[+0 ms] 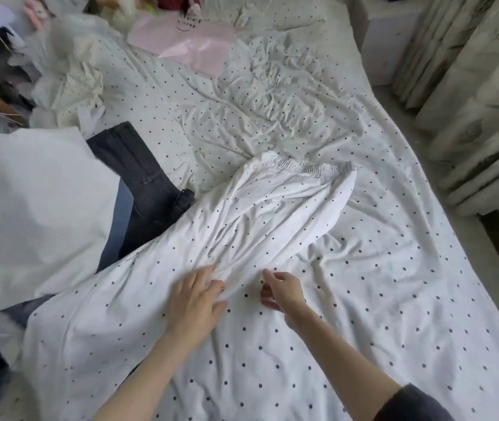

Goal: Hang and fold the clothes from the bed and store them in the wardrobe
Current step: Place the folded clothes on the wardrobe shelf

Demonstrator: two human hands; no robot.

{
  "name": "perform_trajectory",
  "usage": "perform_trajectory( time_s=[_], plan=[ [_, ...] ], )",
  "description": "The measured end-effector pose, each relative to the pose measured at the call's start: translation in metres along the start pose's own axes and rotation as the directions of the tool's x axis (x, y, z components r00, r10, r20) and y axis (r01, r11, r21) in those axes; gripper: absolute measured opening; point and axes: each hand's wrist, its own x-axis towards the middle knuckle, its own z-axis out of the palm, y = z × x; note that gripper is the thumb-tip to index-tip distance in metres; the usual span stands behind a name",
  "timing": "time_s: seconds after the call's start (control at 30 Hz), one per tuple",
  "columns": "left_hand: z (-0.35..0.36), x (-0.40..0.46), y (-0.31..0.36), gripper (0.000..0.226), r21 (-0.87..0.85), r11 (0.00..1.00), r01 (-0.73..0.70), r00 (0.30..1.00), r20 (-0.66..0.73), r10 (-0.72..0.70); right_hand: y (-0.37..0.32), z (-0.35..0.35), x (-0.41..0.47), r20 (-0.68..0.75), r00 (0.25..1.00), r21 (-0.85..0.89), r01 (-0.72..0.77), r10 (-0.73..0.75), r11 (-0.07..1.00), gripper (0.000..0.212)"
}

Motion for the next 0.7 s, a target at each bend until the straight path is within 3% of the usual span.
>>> perform_trajectory(
  time_s=[0.13, 0.2, 0.33, 0.4, 0.53, 0.7],
  plan=[
    [0.019, -0.04, -0.023, 0.044, 0.15, 0.986, 0.077, 0.994, -0.086, -0.065, 0.01, 0.035, -0.011, -0.002, 0.999, 0.101, 0.035, -0.035, 0.994, 0.033],
    [0.022, -0.047, -0.032, 0.035, 0.195, 0.973, 0.121, 0.988, -0.123, -0.099, 0.01, 0.047, -0.014, -0.03, 0.999, 0.141, 0.046, -0.042, 0.989, 0.03],
    [0.019, -0.05, -0.038, 0.016, 0.215, 0.976, 0.015, 0.96, -0.277, 0.046, 0.01, 0.053, -0.021, -0.121, 0.991, 0.252, 0.084, -0.055, 0.964, 0.015],
    [0.022, -0.068, -0.028, 0.022, 0.151, 0.985, -0.089, 0.966, -0.227, 0.122, 0.028, 0.047, -0.036, -0.162, 0.986, 0.346, 0.087, -0.032, 0.934, 0.009],
    [0.028, -0.113, 0.013, 0.017, 0.092, 0.977, -0.195, 0.98, 0.05, 0.191, 0.079, 0.01, -0.074, -0.25, 0.968, 0.343, 0.08, 0.009, 0.936, 0.015],
    [0.03, -0.126, 0.076, 0.018, -0.025, 0.918, -0.397, 0.918, -0.013, 0.396, 0.086, -0.057, -0.089, -0.404, 0.913, 0.232, 0.16, -0.055, 0.96, 0.02]
  ],
)
